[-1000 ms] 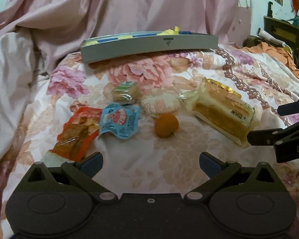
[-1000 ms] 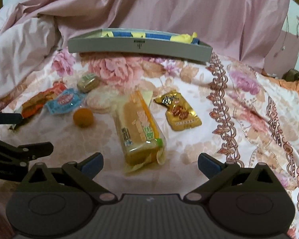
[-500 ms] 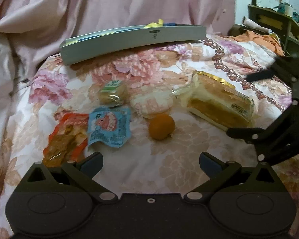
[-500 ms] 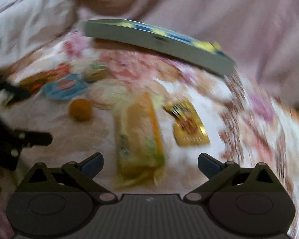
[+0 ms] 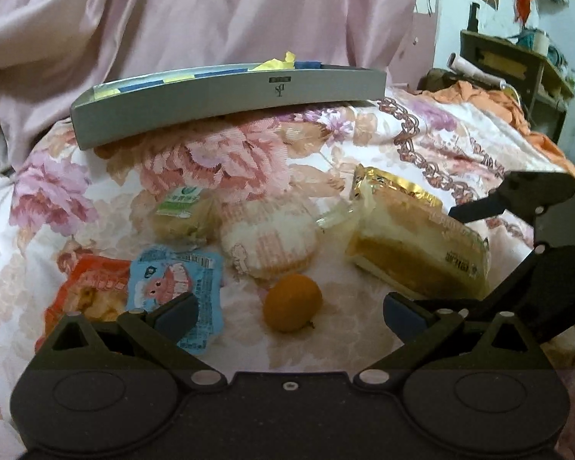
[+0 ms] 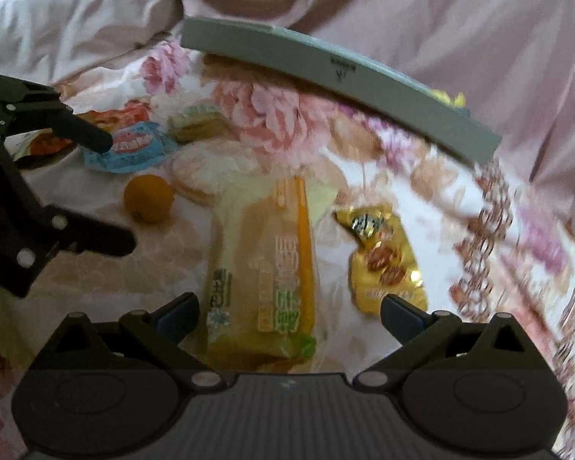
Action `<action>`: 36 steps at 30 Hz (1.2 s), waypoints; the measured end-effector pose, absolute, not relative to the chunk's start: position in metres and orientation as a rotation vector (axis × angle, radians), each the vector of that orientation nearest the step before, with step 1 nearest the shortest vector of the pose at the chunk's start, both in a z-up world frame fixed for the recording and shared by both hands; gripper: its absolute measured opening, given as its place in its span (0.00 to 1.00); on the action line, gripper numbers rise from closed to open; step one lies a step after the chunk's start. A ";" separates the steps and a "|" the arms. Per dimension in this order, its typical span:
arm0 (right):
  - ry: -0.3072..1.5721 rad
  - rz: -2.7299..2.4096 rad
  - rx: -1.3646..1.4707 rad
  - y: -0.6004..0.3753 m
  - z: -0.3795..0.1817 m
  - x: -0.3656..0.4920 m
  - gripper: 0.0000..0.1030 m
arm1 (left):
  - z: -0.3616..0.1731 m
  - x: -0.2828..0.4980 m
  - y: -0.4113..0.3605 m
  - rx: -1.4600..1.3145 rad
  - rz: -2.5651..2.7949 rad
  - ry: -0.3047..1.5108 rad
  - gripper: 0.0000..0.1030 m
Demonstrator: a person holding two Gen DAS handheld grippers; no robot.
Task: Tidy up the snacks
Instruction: 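Grasp the small orange with left tool while right tool grasps the wrapped bread loaf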
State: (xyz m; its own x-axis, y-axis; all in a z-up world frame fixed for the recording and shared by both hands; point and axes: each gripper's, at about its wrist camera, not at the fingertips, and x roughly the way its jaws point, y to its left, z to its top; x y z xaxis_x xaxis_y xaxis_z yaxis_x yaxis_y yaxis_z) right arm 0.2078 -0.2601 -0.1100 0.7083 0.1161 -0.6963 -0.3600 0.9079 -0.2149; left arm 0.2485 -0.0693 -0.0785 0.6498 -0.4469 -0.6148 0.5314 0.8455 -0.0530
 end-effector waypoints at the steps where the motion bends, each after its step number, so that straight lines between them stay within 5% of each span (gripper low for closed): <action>1: 0.744 0.271 -0.340 -0.260 -0.110 0.208 1.00 | -0.079 0.249 -0.068 0.129 -0.557 0.659 0.99; 13: 0.775 0.261 -0.266 -0.262 -0.113 0.214 0.99 | -0.079 0.256 -0.071 0.036 -0.626 0.642 0.87; 23: 0.763 0.297 -0.230 -0.258 -0.112 0.214 0.83 | -0.090 0.263 -0.068 0.002 -0.578 0.672 0.71; 26: 0.774 0.298 -0.194 -0.259 -0.113 0.215 0.81 | -0.092 0.265 -0.071 -0.002 -0.595 0.684 0.57; 36: 0.789 0.305 -0.131 -0.258 -0.114 0.217 0.67 | -0.100 0.266 -0.070 -0.026 -0.575 0.689 0.45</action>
State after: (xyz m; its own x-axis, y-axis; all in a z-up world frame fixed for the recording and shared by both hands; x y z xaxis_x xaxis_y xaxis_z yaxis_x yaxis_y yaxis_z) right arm 0.2174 -0.2585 -0.1140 0.6637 0.2204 -0.7148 -0.3178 0.9482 -0.0027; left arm 0.2660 -0.0702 -0.1005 0.6236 -0.5092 -0.5932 0.4927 0.8451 -0.2075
